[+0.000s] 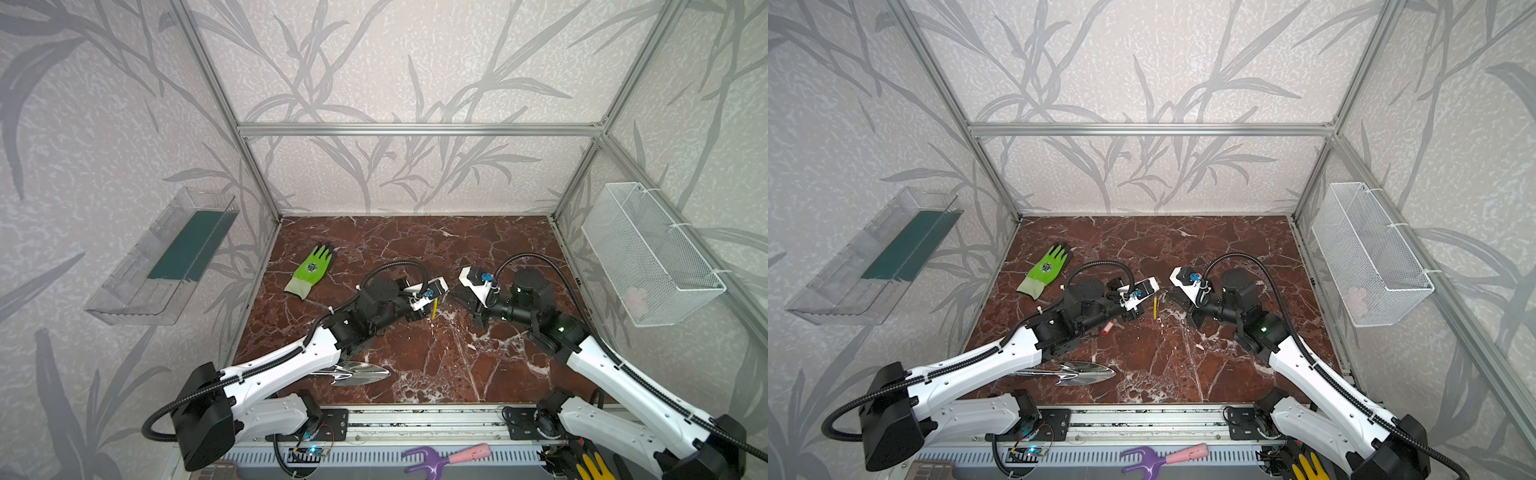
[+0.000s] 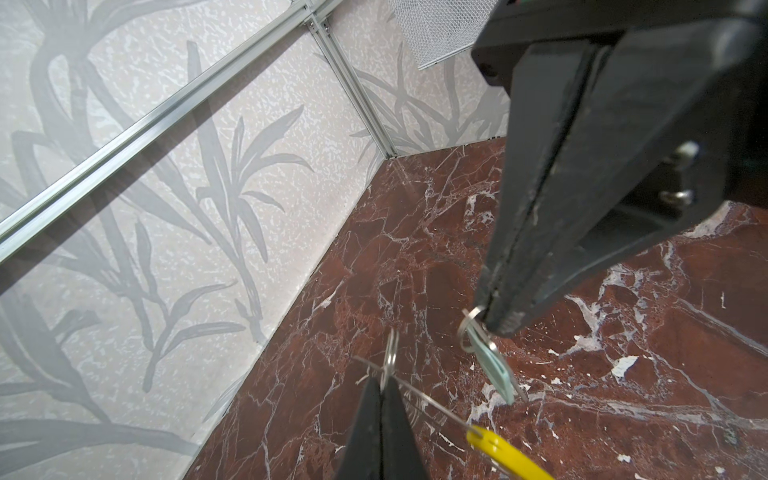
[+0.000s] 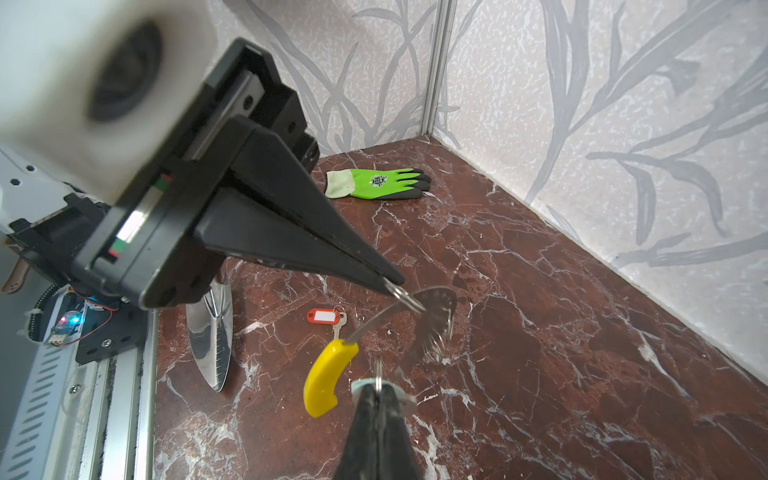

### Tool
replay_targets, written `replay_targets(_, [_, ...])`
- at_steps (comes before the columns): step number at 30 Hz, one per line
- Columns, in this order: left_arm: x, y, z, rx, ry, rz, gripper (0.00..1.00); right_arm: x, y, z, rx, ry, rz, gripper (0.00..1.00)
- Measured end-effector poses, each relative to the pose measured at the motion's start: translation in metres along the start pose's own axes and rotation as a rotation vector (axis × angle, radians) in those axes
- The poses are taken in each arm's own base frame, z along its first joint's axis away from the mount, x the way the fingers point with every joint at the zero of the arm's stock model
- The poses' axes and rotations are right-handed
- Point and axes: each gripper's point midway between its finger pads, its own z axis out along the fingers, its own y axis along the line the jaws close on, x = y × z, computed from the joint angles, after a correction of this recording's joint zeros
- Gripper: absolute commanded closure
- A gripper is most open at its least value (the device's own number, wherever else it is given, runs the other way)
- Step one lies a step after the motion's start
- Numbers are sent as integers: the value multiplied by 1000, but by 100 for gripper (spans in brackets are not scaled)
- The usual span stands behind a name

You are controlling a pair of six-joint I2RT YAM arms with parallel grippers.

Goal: Put the keys on the keyring

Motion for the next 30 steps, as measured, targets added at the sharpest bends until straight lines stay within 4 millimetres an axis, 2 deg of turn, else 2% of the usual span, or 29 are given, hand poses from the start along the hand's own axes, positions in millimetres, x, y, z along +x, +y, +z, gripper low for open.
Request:
replay_targets(11, [-3,-5,3,27,16,4,100,-8,-2,4,29,-27,-32,100])
replay_targets(30, [-7,-11,11,57,46,8,100,-1,-15,9,111,-15,-45,100])
